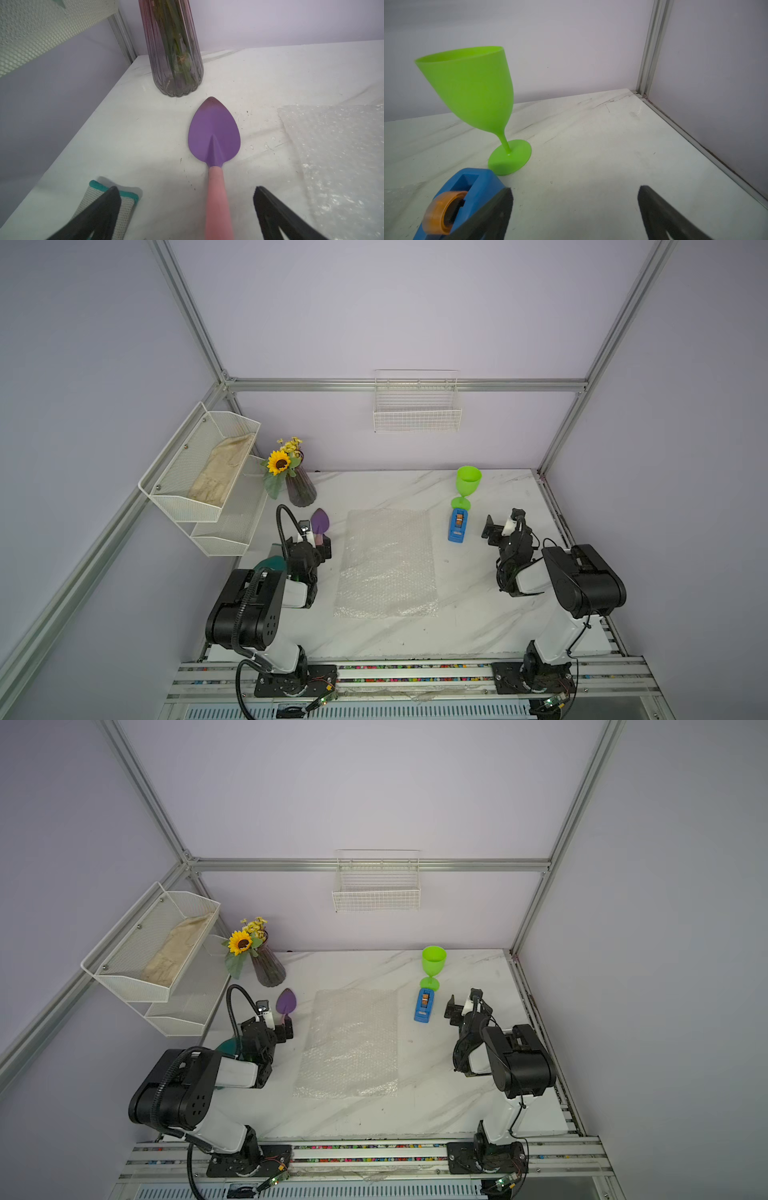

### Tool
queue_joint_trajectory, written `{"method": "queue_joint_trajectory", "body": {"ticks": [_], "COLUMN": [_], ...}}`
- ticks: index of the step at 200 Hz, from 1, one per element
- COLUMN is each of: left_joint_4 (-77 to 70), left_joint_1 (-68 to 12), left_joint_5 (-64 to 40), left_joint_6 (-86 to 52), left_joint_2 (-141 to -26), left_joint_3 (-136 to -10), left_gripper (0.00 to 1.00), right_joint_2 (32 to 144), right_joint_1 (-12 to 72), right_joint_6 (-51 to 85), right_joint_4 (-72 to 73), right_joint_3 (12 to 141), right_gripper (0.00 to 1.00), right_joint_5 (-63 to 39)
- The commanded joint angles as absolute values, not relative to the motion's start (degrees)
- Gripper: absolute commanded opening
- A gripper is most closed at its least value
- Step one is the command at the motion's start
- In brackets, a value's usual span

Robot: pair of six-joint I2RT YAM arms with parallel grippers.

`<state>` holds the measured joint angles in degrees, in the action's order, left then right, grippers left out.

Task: Wrap wine glasses in bubble wrap
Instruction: Adjust the bubble wrap at the center of the board, then adjust the Tape Cutter at the center of the board.

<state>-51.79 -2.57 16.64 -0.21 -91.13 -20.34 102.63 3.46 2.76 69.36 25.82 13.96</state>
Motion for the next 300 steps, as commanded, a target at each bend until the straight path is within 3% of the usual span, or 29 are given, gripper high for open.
{"method": "queue_joint_trajectory", "body": {"ticks": [1,104,134,170,202,249,300], "left_joint_4": [-54.87,-54.76,-60.58,-37.96,-23.46,5.34,13.41], "left_joint_1": [-2.07,-2.02,-3.92,-8.88,-13.43,-16.42,-25.94], "left_joint_5": [16.17,16.19,18.29,24.14,25.64,11.66,-12.74], "left_joint_6": [0.1,0.06,2.86,3.69,-1.41,-23.55,-29.87], "left_joint_2": [-90.08,-89.89,-86.04,-75.8,-71.55,-70.69,-80.3], "left_joint_3": [-21.45,-21.36,-17.33,-25.25,-31.81,-45.71,-52.5], "left_gripper": [1.0,1.0,1.0,1.0,1.0,0.99,0.97], "right_joint_2": [102.13,100.19,89.91,89.23,94.21,104.53,109.59], "right_joint_1": [3.15,3.63,3.75,4.4,8.35,18.84,20.19], "right_joint_6": [3.25,2.77,2.78,14.14,24.18,27.41,29.18], "right_joint_4": [71.76,71.86,50.99,28.34,19.57,14.49,9.79], "right_joint_3": [26.09,25.74,31.82,43.69,51.23,60.5,62.05], "right_gripper": [0.97,0.97,0.97,0.92,0.84,0.81,0.79], "right_joint_5": [13.62,15.09,11.95,1.06,-8.49,-12.75,-10.86]}}
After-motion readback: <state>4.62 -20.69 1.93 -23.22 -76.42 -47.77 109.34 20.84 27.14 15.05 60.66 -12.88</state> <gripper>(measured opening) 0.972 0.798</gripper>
